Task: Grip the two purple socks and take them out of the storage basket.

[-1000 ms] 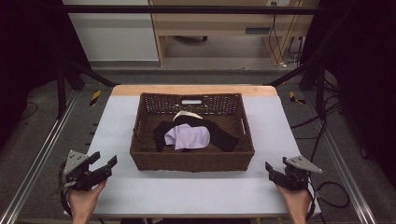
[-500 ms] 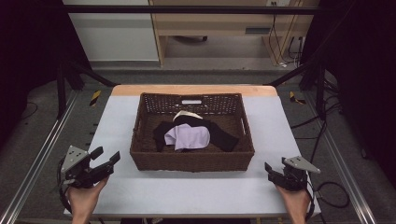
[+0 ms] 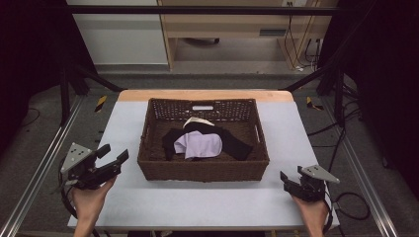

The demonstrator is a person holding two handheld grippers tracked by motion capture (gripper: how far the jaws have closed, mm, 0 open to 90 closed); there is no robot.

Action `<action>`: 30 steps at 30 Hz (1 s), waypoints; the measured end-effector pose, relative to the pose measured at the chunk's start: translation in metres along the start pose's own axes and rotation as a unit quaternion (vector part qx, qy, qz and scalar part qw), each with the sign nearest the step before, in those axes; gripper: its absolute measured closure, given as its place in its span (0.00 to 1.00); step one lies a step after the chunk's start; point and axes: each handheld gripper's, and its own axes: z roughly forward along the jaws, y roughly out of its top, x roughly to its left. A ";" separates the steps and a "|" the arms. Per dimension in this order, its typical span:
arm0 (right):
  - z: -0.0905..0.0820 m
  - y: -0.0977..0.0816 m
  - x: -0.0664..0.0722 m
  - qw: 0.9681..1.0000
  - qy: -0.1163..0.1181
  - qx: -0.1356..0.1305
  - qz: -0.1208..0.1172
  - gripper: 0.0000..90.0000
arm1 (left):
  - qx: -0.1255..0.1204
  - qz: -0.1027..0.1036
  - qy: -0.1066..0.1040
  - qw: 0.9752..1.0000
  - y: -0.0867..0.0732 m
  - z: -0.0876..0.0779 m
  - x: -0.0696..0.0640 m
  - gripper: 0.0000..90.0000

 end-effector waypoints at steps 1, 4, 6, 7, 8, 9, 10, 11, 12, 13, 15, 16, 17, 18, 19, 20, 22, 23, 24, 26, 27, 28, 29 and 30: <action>0.000 0.000 0.000 1.000 0.000 0.000 0.000 0.34 | -0.002 0.000 -0.001 1.000 0.002 0.001 -0.001 0.35; 0.000 0.000 0.000 1.000 0.000 0.000 0.000 0.34 | -0.005 0.000 -0.007 1.000 0.008 0.005 -0.005 0.35; 0.000 0.000 0.000 1.000 -0.001 -0.002 -0.004 0.34 | -0.008 0.000 -0.011 1.000 0.013 0.008 -0.008 0.35; 0.000 0.000 0.000 1.000 -0.002 -0.002 -0.005 0.34 | -0.007 0.003 -0.012 1.000 0.015 0.009 -0.010 0.35; 0.000 0.001 0.000 1.000 -0.002 -0.003 -0.006 0.34 | -0.008 0.003 -0.013 1.000 0.017 0.012 -0.012 0.35; 0.000 0.001 0.000 1.000 -0.002 -0.004 -0.006 0.34 | -0.007 0.004 -0.015 1.000 0.020 0.014 -0.013 0.35; 0.000 0.001 0.000 1.000 -0.002 -0.004 -0.006 0.34 | -0.007 0.007 -0.016 1.000 0.022 0.016 -0.015 0.35; 0.000 0.001 0.000 1.000 -0.002 -0.004 -0.007 0.35 | -0.007 0.007 -0.018 1.000 0.024 0.018 -0.017 0.35; 0.000 0.001 0.000 1.000 -0.002 -0.003 -0.007 0.35 | -0.006 0.009 -0.020 1.000 0.026 0.020 -0.019 0.35; 0.000 0.001 0.000 1.000 -0.002 -0.004 -0.007 0.35 | -0.006 0.009 -0.021 1.000 0.028 0.022 -0.021 0.35; 0.000 0.001 0.000 1.000 -0.002 -0.004 -0.007 0.35 | -0.005 0.012 -0.025 1.000 0.032 0.027 -0.025 0.35; 0.000 0.001 0.000 1.000 -0.003 -0.005 -0.007 0.35 | -0.005 0.013 -0.027 1.000 0.034 0.029 -0.027 0.35; 0.000 0.001 0.000 1.000 -0.003 -0.005 -0.006 0.35 | -0.004 0.015 -0.028 0.999 0.036 0.031 -0.029 0.35; 0.000 0.002 0.000 1.000 -0.003 -0.005 -0.006 0.35 | -0.004 0.017 -0.029 0.999 0.037 0.033 -0.031 0.35; 0.000 0.002 0.000 1.000 -0.003 -0.004 -0.006 0.35 | -0.003 0.019 -0.030 0.999 0.039 0.035 -0.033 0.35; 0.000 0.002 0.000 1.000 -0.002 -0.004 -0.005 0.35 | -0.001 0.022 -0.031 0.999 0.041 0.037 -0.035 0.35; 0.001 0.002 0.001 1.000 -0.003 -0.004 -0.005 0.35 | -0.001 0.023 -0.033 0.999 0.044 0.042 -0.039 0.35; 0.001 0.002 0.001 1.000 -0.003 -0.005 -0.006 0.35 | 0.000 0.023 -0.034 0.999 0.045 0.044 -0.040 0.35; 0.001 0.002 0.001 1.000 -0.003 -0.005 -0.005 0.35 | 0.001 0.023 -0.036 0.999 0.047 0.046 -0.042 0.35; 0.001 0.003 0.001 1.000 -0.003 -0.005 -0.005 0.35 | 0.002 0.025 -0.038 0.999 0.049 0.051 -0.045 0.35; 0.001 0.003 0.001 1.000 -0.004 -0.006 -0.005 0.35 | 0.003 0.028 -0.038 0.999 0.050 0.054 -0.046 0.35; 0.001 0.003 0.001 1.000 -0.004 -0.006 -0.005 0.35 | 0.004 0.030 -0.037 0.999 0.051 0.056 -0.048 0.35; 0.001 0.003 0.001 1.000 -0.004 -0.006 -0.004 0.35 | 0.006 0.034 -0.037 0.999 0.053 0.059 -0.049 0.35; 0.001 0.003 0.001 1.000 -0.004 -0.006 -0.003 0.35 | 0.007 0.038 -0.036 0.999 0.055 0.062 -0.051 0.35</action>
